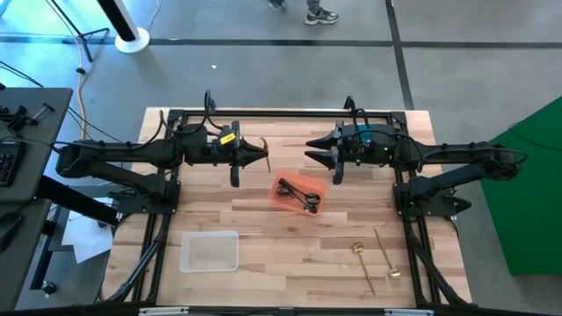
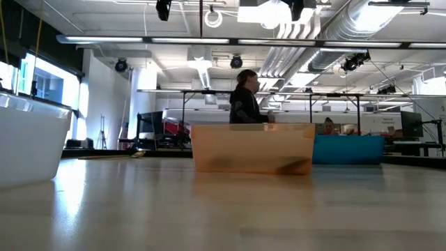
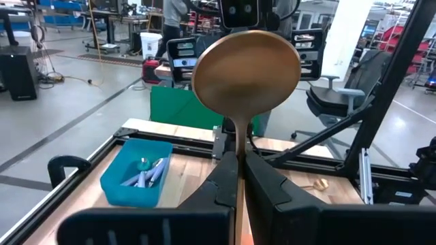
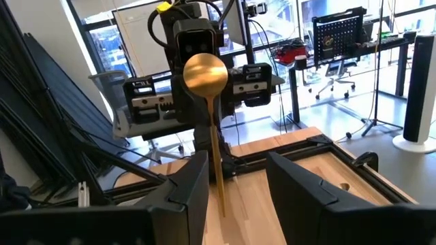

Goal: Sort silverware by color (type)
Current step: Put the top right golden spoon into the white bin

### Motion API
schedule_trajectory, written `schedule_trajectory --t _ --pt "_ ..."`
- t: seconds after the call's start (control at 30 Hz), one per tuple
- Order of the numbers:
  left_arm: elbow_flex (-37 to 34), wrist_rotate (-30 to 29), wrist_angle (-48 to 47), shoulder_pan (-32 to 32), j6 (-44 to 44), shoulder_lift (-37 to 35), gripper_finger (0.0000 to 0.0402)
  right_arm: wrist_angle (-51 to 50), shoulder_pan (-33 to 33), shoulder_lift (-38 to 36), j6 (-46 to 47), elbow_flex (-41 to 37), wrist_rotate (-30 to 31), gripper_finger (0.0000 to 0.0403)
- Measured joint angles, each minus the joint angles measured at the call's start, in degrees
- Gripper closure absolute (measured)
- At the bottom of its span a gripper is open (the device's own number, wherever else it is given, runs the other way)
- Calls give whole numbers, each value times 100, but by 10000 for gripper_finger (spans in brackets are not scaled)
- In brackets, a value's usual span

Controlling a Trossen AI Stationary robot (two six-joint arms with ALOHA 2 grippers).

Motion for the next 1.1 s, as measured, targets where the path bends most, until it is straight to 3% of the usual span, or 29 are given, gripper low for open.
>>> schedule_trajectory --t 0.5,0.83,1.1 --pt "0 7 7 0 52 2 401 -61 12 9 -212 0 81 270" --pt "11 46 273 0 57 51 401 1152 165 1300 5 342 112 270" --pt "7 221 565 -7 46 443 401 941 109 2046 15 1280 -86 270"
